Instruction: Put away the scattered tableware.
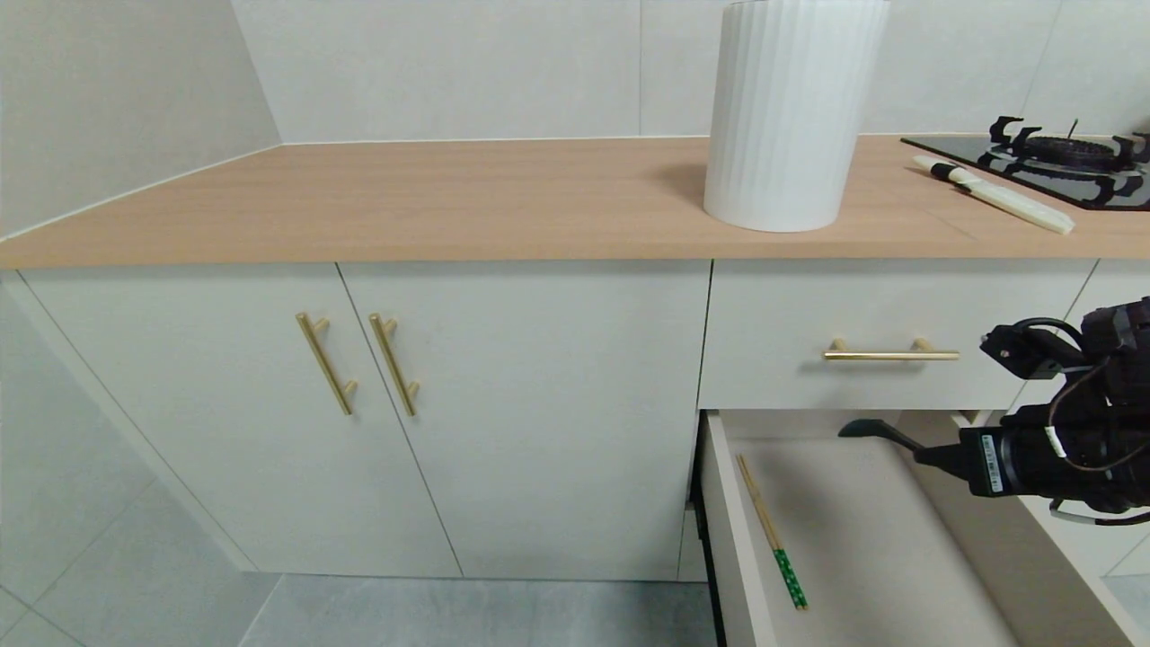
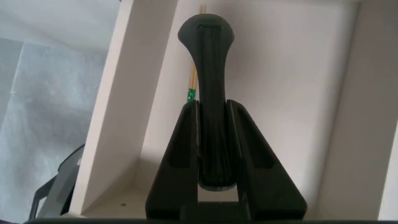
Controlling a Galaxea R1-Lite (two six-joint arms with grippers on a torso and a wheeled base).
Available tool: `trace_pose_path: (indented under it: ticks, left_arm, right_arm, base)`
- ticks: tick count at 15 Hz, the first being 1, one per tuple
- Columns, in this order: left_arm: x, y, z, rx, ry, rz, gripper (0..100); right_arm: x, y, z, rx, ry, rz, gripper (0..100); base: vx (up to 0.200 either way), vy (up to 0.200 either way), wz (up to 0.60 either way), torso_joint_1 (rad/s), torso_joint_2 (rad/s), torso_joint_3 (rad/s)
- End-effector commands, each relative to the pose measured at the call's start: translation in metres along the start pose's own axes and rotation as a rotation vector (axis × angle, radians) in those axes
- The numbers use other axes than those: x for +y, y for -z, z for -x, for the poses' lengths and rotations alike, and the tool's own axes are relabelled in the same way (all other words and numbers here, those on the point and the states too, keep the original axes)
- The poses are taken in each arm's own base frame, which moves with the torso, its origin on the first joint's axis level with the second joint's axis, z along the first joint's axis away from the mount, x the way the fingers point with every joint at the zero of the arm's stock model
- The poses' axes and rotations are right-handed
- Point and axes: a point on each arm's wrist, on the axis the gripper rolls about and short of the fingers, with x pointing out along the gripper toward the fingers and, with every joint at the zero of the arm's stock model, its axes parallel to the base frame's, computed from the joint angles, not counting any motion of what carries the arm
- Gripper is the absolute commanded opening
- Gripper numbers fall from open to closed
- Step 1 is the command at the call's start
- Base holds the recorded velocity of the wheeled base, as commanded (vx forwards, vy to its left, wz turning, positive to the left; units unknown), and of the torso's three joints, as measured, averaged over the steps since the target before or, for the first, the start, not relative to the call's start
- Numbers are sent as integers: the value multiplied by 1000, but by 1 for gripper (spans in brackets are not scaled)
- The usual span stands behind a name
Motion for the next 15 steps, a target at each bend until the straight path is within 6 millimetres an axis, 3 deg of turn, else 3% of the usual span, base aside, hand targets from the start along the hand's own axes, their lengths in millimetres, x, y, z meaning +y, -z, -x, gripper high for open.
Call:
trace_pose_path:
  ticks: [1, 3, 9, 15]
  left_arm:
    - [0, 0, 0, 0, 0, 0, 100]
    - [0, 0, 0, 0, 0, 0, 100]
    - [0, 0, 0, 0, 0, 0, 100]
    - [0, 0, 0, 0, 0, 0, 100]
  right_arm:
    - [-2, 2, -8, 29, 1, -5, 0]
    - [-5, 5, -28, 74, 3, -10, 0]
    - [-28, 42, -130, 208, 145, -23, 0]
    - [-35, 73, -173, 271, 184, -29, 0]
  base:
    - [0, 0, 0, 0, 0, 0]
    - [0, 0, 0, 0, 0, 0]
    - [0, 0, 0, 0, 0, 0]
    - [0, 0, 0, 0, 0, 0]
